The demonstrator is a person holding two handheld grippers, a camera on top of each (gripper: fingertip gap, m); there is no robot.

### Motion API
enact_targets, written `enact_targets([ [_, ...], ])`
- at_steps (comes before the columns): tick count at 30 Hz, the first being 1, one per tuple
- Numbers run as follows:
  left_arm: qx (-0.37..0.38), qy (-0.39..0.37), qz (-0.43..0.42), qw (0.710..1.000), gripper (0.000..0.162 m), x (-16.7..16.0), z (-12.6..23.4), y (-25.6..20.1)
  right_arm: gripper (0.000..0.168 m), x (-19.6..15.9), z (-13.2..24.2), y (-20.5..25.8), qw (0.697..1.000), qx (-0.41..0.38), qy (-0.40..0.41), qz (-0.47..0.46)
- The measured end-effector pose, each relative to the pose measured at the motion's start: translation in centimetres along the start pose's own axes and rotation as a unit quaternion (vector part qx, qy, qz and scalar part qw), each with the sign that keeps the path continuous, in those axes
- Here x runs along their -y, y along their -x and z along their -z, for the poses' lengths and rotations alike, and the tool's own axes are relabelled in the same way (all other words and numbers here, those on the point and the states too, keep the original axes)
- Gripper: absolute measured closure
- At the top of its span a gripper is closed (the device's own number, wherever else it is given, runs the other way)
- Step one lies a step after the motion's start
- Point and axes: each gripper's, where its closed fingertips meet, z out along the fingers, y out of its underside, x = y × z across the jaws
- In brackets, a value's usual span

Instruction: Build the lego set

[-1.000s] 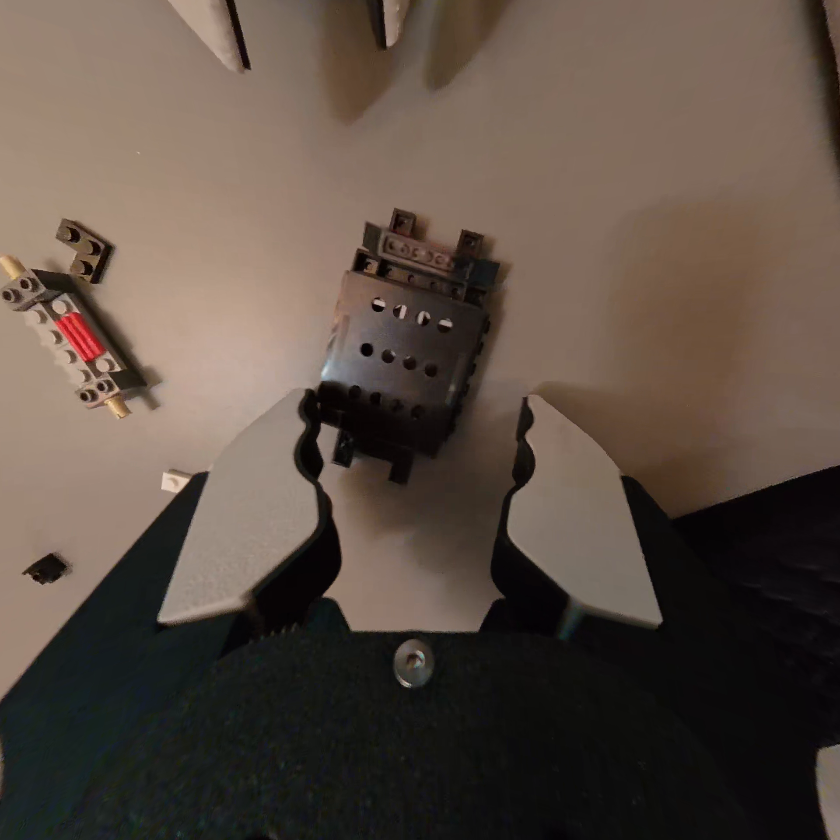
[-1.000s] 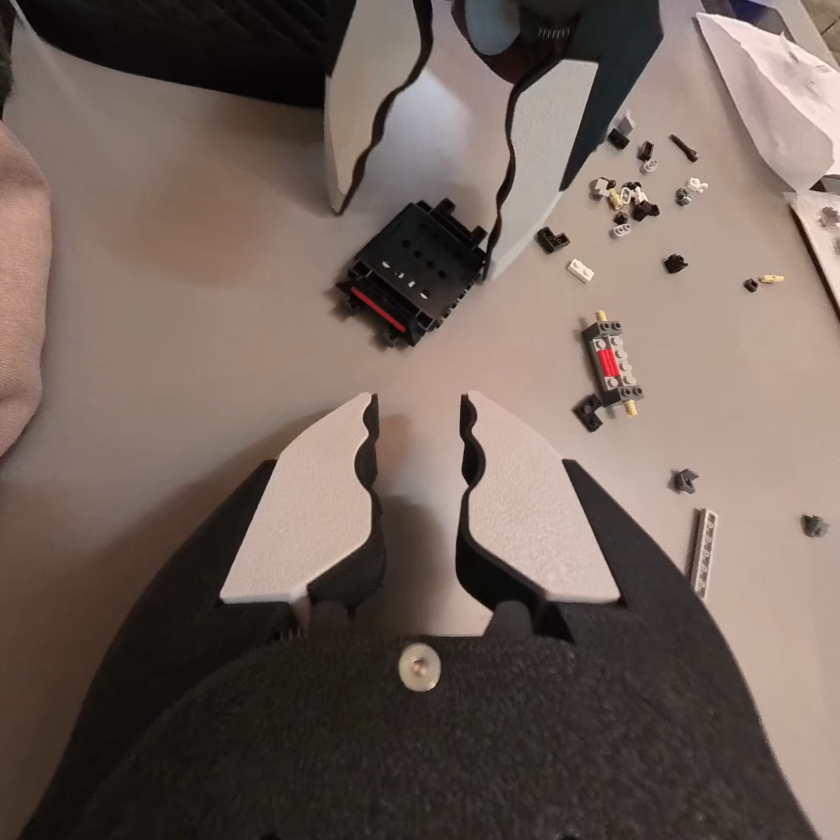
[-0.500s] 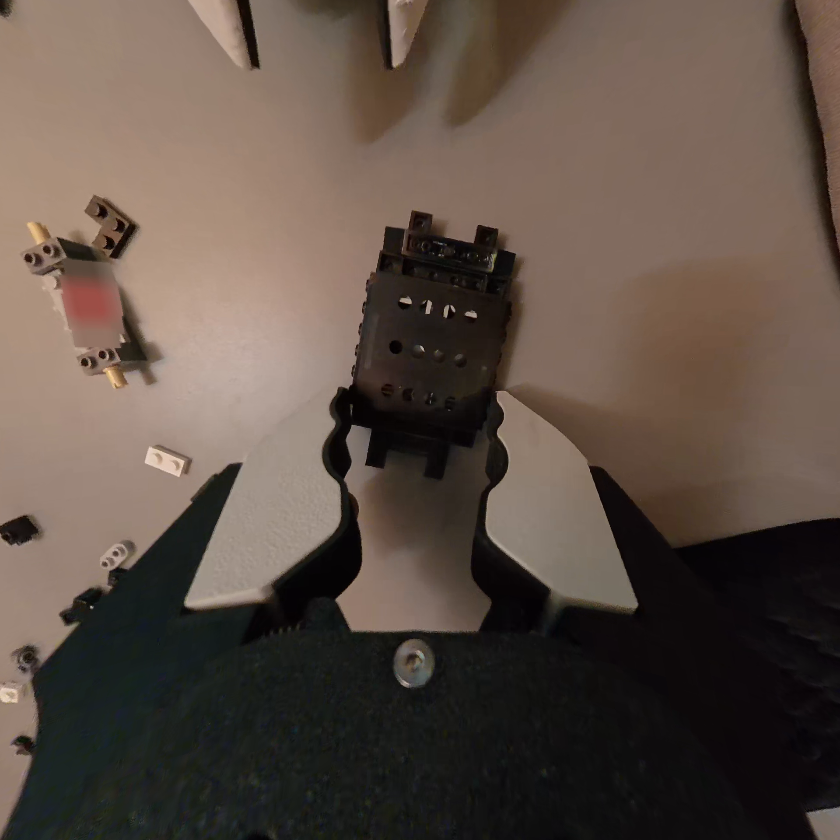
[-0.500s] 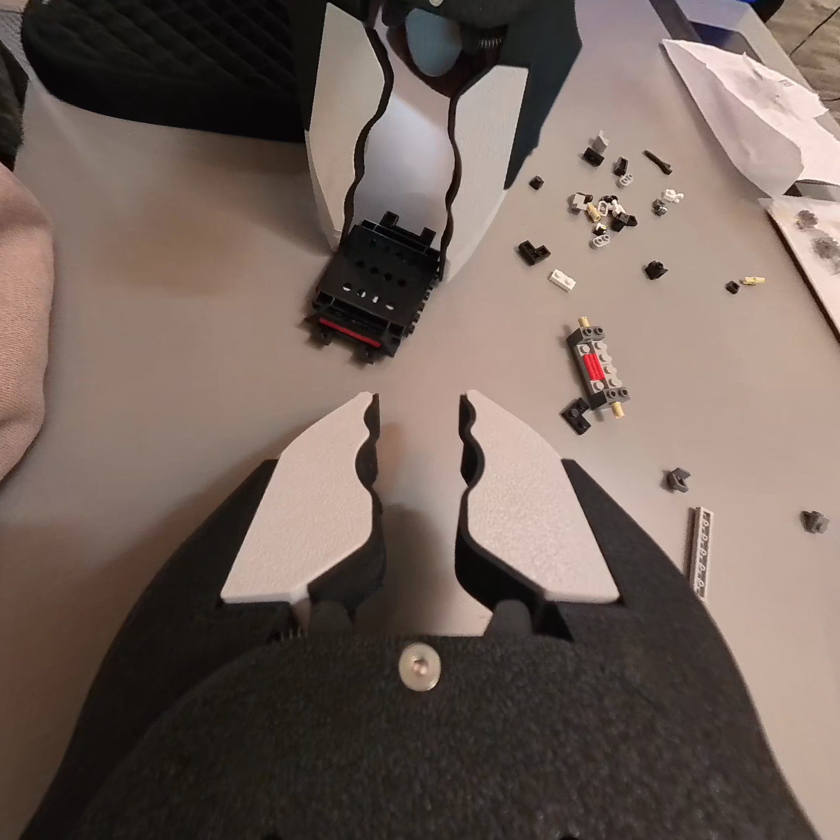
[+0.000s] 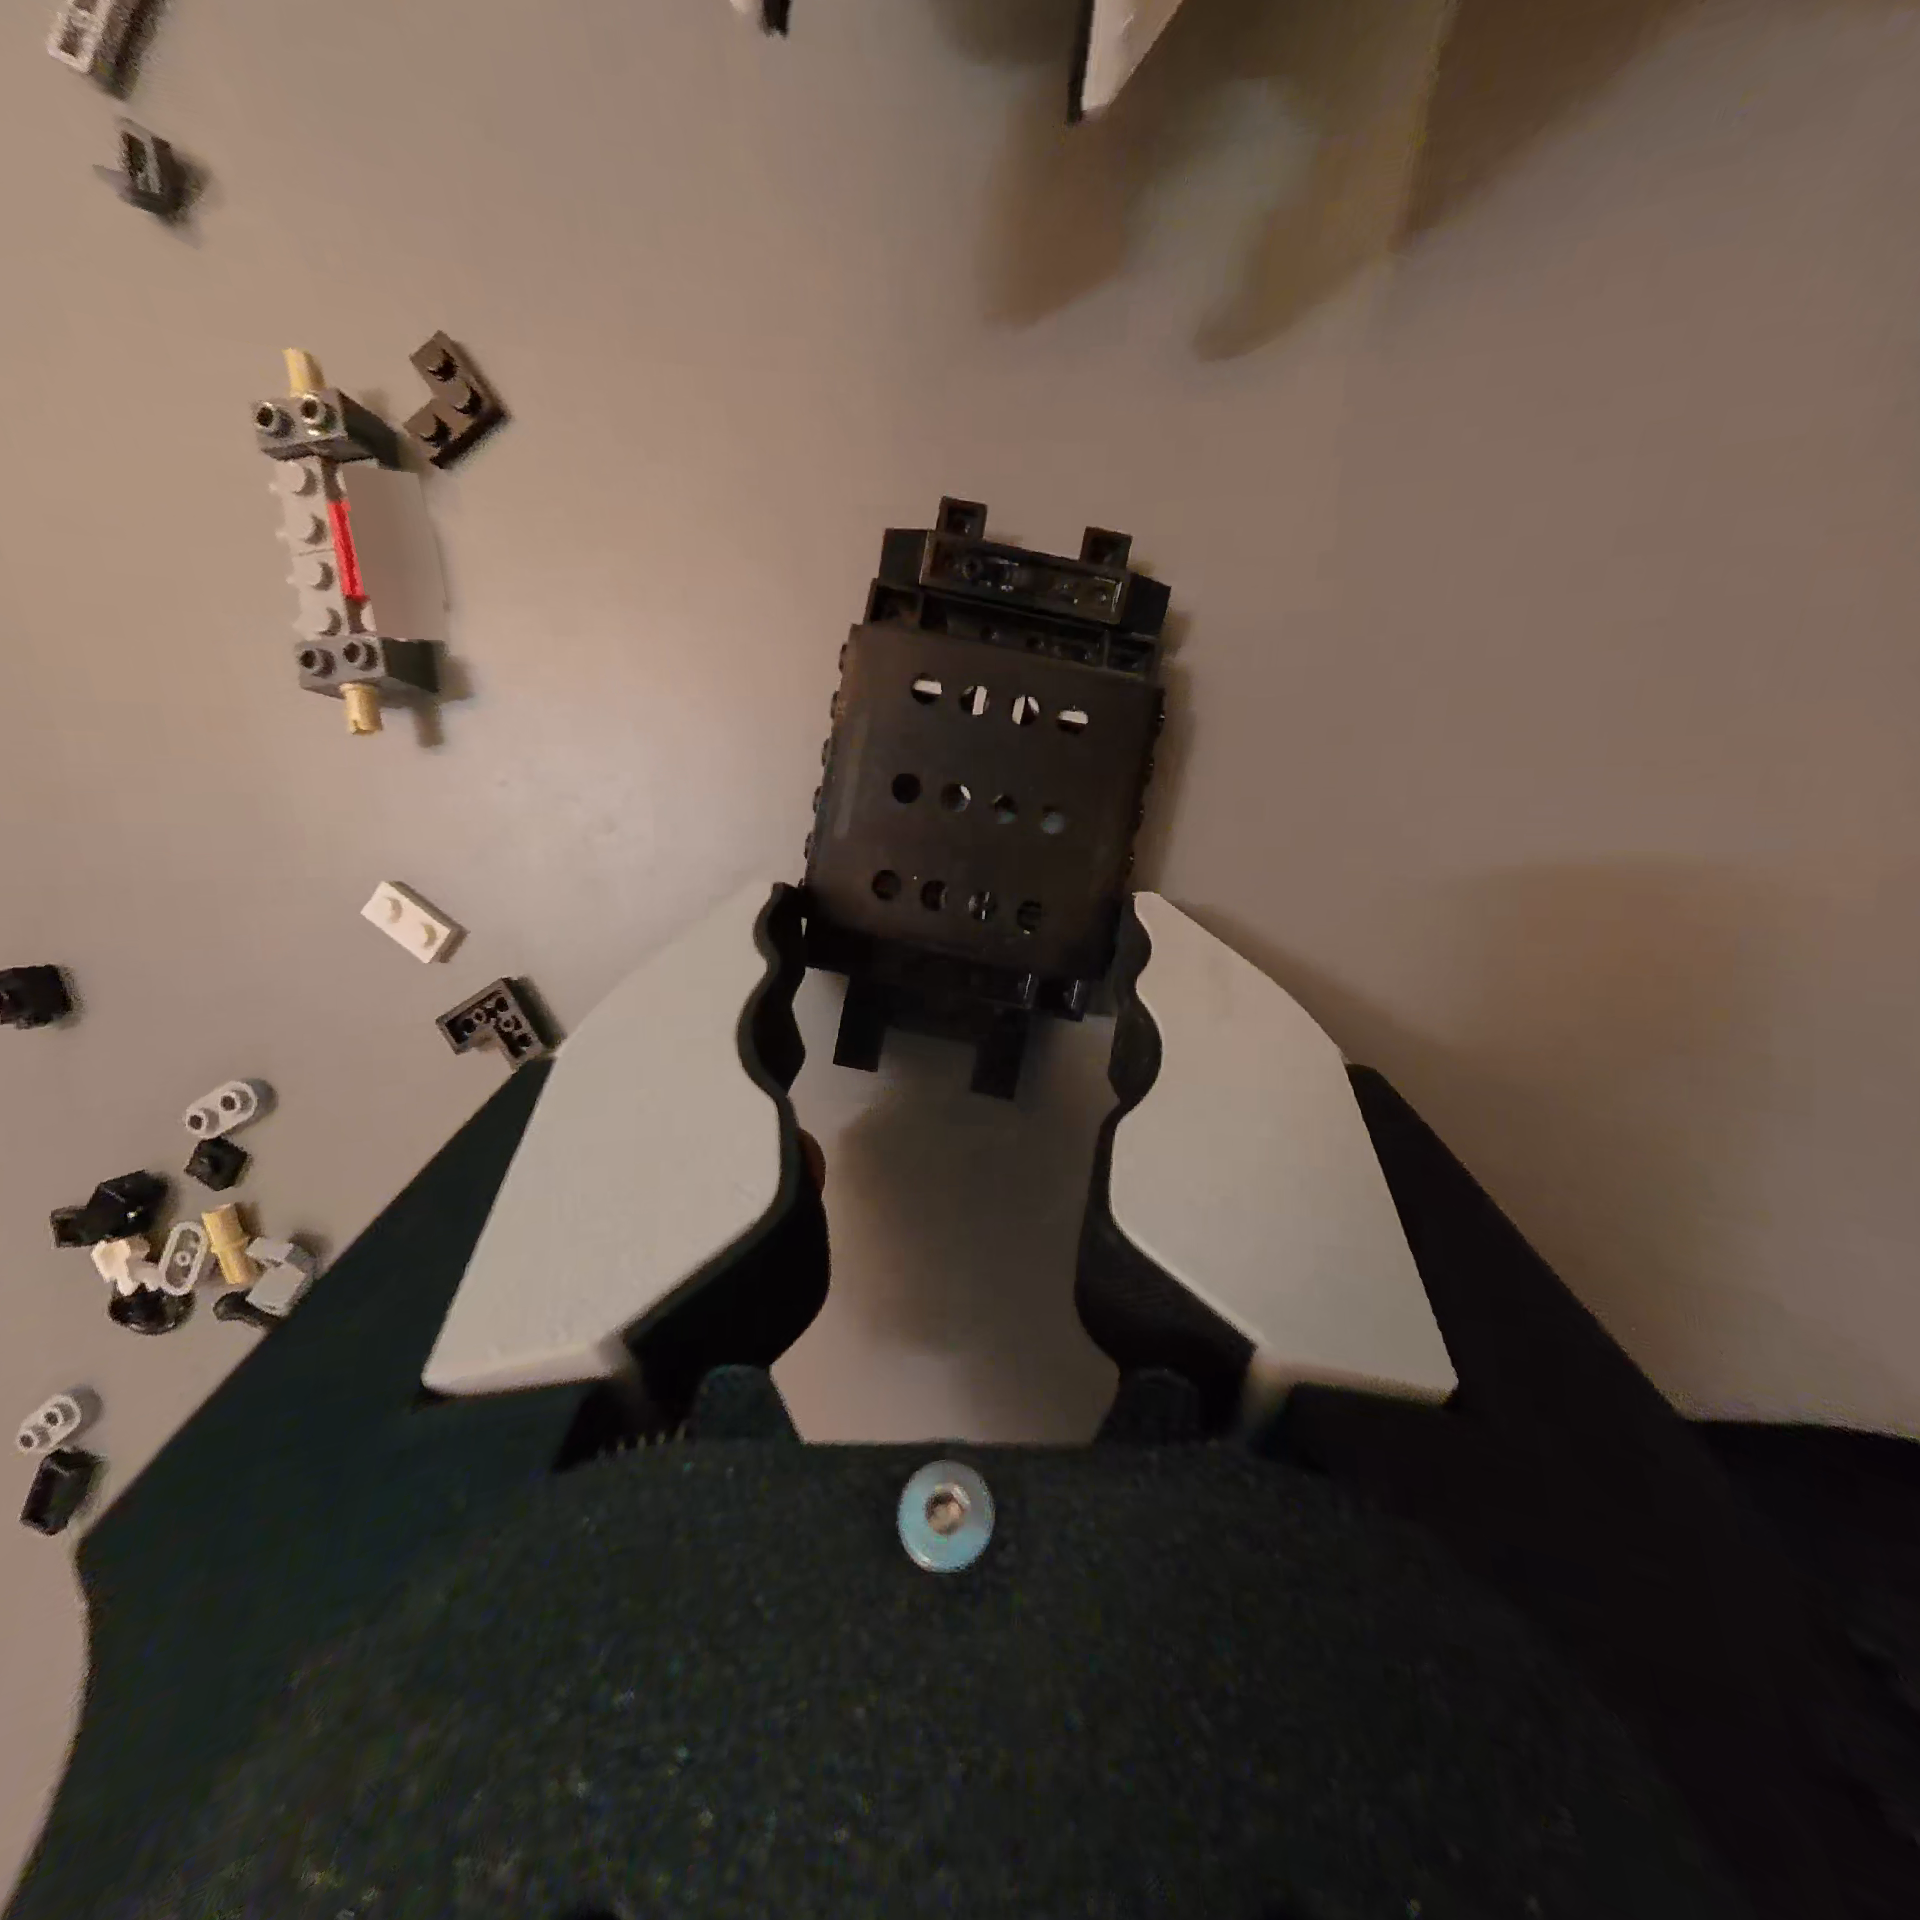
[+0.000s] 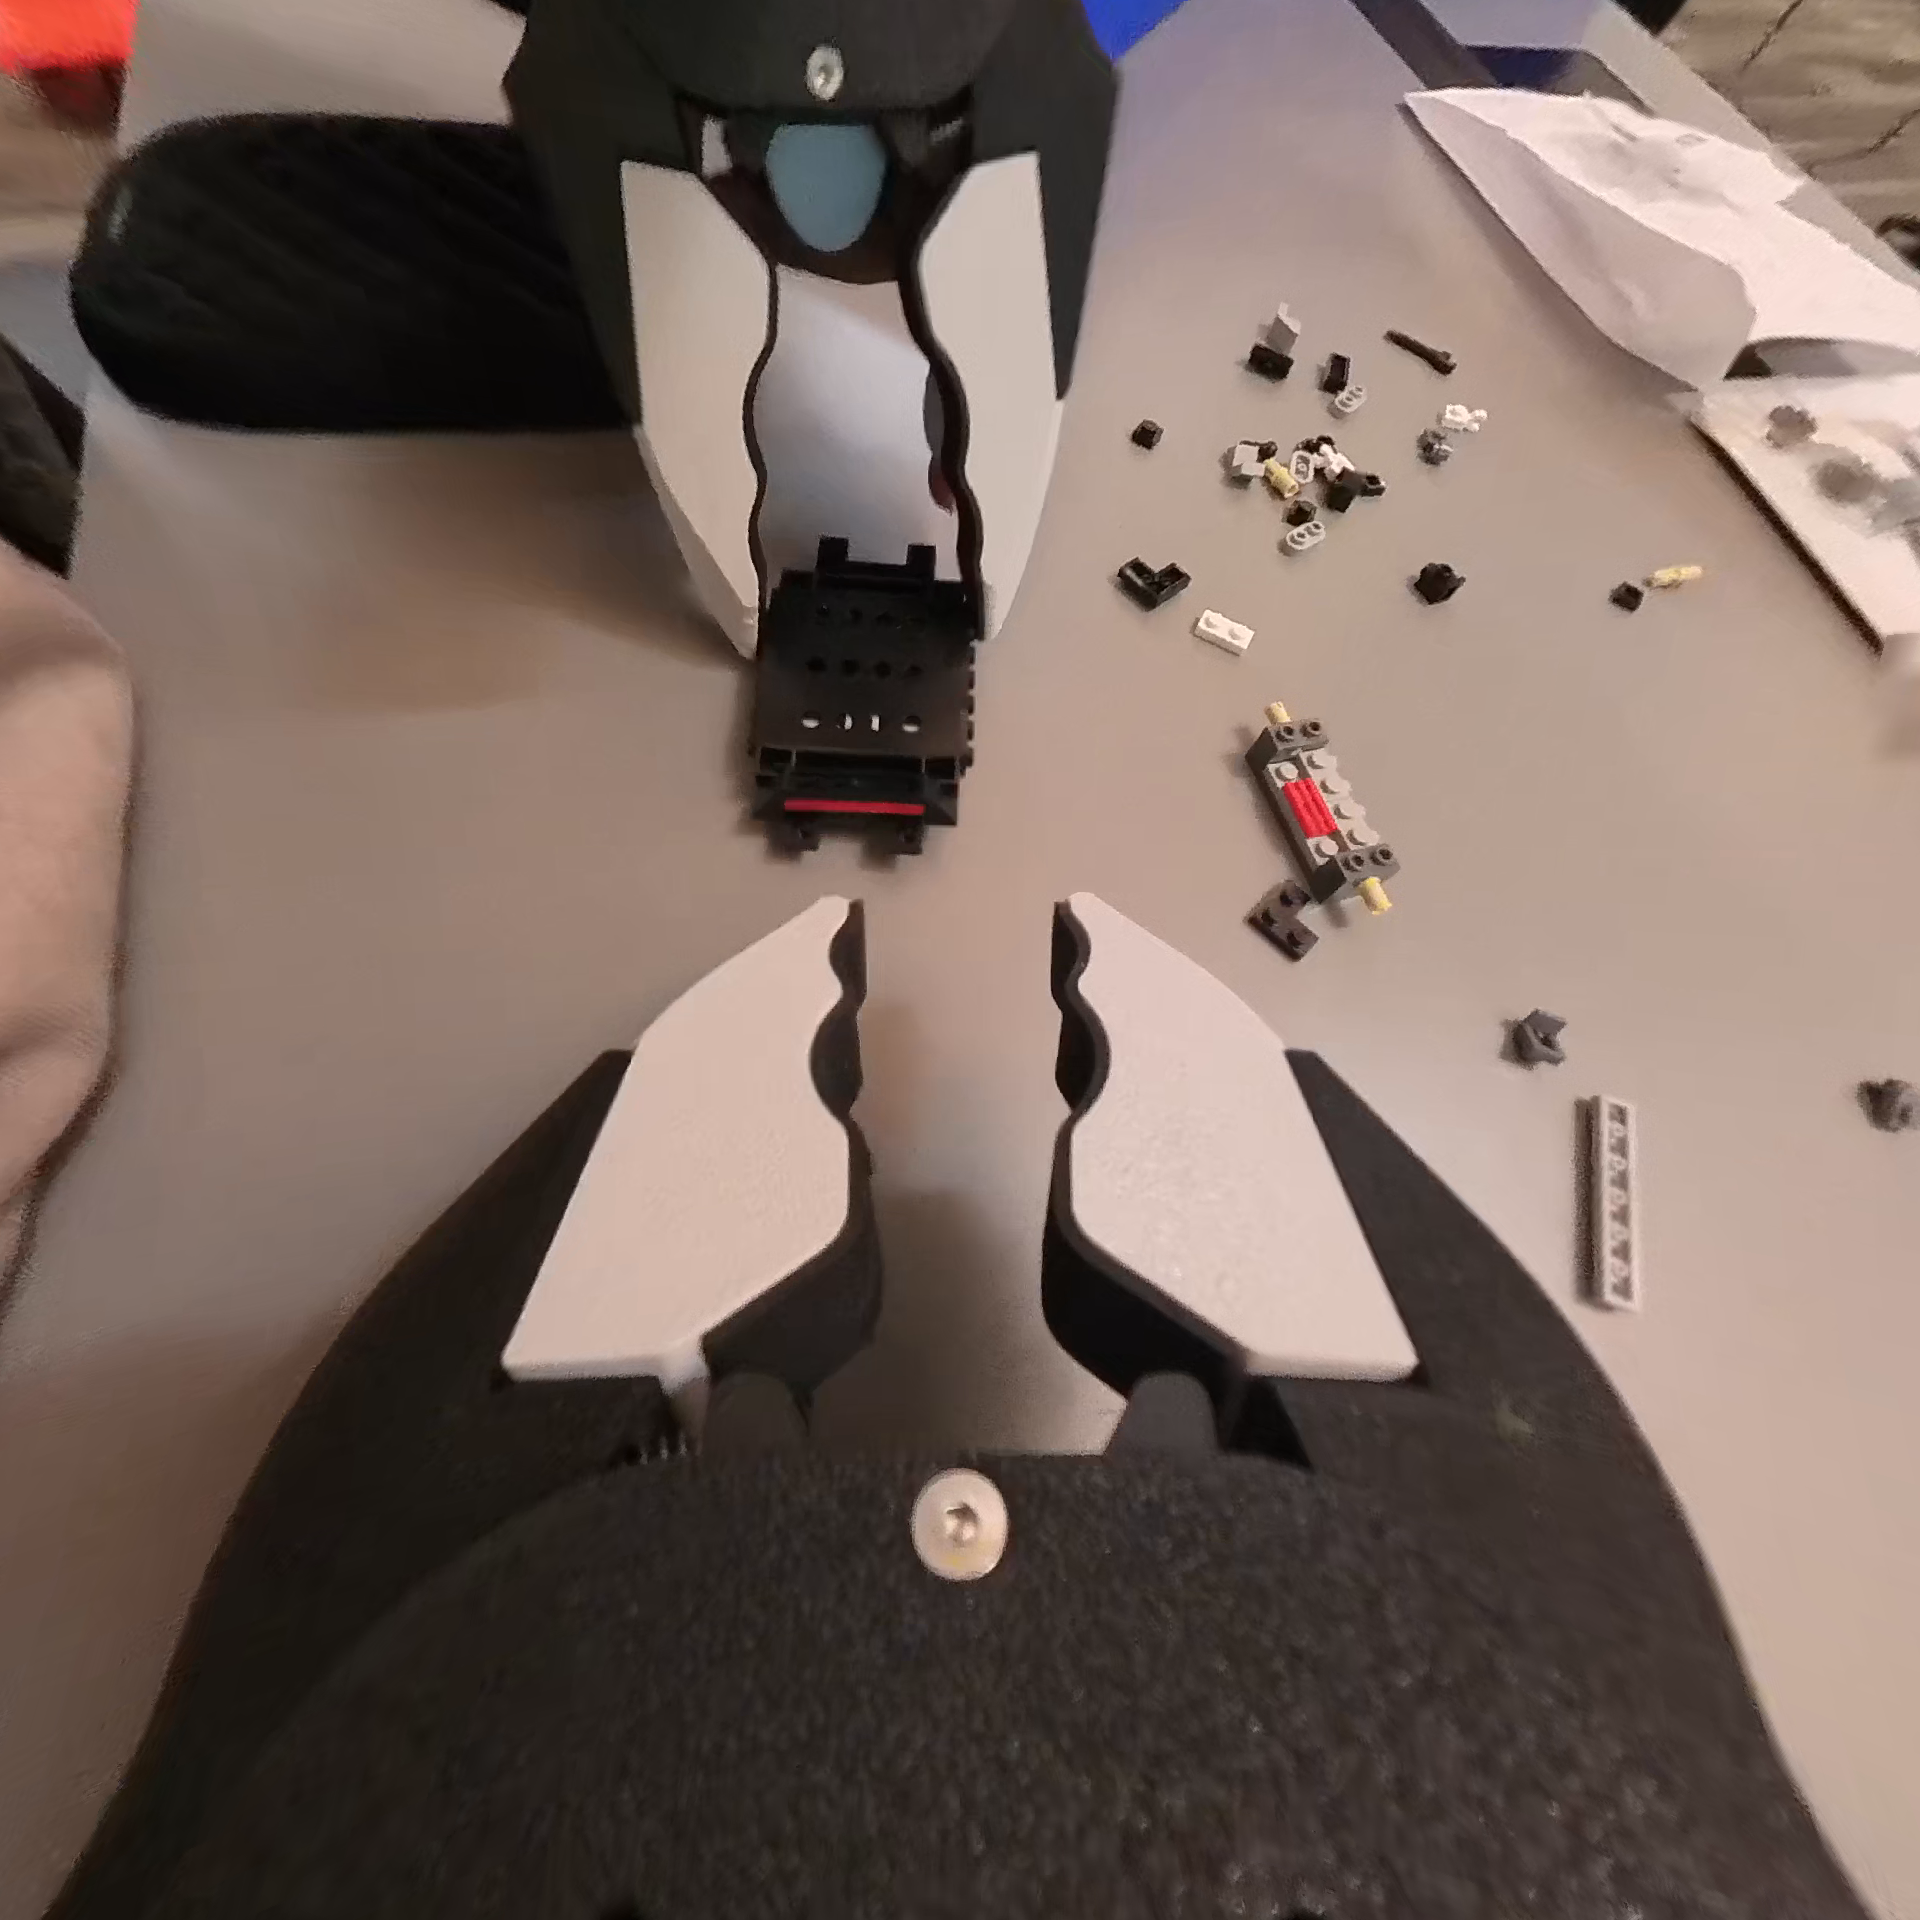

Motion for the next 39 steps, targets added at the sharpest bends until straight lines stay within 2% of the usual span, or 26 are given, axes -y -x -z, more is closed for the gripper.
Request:
enact_targets([
  [4, 0.014, -0.018, 0.015, 1.0, 0.105, 0.7, 0.3, 0.2, 0.133, 0.8, 0.5, -0.4, 0.996, 0.019, -0.024, -0.087],
  [7, 0.034, -0.025, 0.017, 0.999, 0.105, 1.6, 1.2, 0.5, 0.122, 1.7, 0.5, -0.4, 0.978, 0.05, -0.043, -0.196],
  [9, 0.05, -0.032, 0.019, 0.998, 0.105, 2.5, 2.2, 0.7, 0.115, 2.3, 0.4, -0.6, 0.949, 0.074, -0.063, -0.299],
  [12, 0.079, -0.052, 0.027, 0.995, 0.105, 3.8, 3.8, 0.9, 0.113, 3.1, 0.0, -0.4, 0.876, 0.124, -0.103, -0.455],
  [14, 0.097, -0.062, 0.033, 0.993, 0.105, 4.3, 4.6, 1.1, 0.118, 3.7, -0.3, 0.2, 0.838, 0.158, -0.127, -0.506],
  [16, 0.114, -0.067, 0.034, 0.991, 0.105, 4.4, 5.1, 1.2, 0.122, 4.9, -0.4, 0.8, 0.813, 0.187, -0.154, -0.53],
  [20, 0.128, -0.069, 0.024, 0.989, 0.105, 4.6, 5.6, 1.0, 0.131, 5.8, -1.4, 1.0, 0.818, 0.181, -0.163, -0.522],
  [23, 0.138, -0.068, 0.018, 0.988, 0.105, 4.4, 5.7, 1.1, 0.151, 6.0, -1.6, 0.8, 0.826, 0.174, -0.168, -0.509],
  [28, 0.153, -0.086, 0.01, 0.984, 0.105, 4.3, 5.8, 1.0, 0.155, 6.4, -1.5, 1.1, 0.823, 0.199, -0.179, -0.5],
  [34, 0.221, -0.085, -0.034, 0.971, 0.105, 4.6, 6.4, 1.4, 0.157, 6.6, -1.5, 0.8, 0.833, 0.179, -0.195, -0.486],
  [39, 0.25, -0.104, -0.051, 0.961, 0.105, 5.1, 6.9, 1.1, 0.157, 6.9, -1.0, 1.0, 0.837, 0.181, -0.213, -0.471],
])
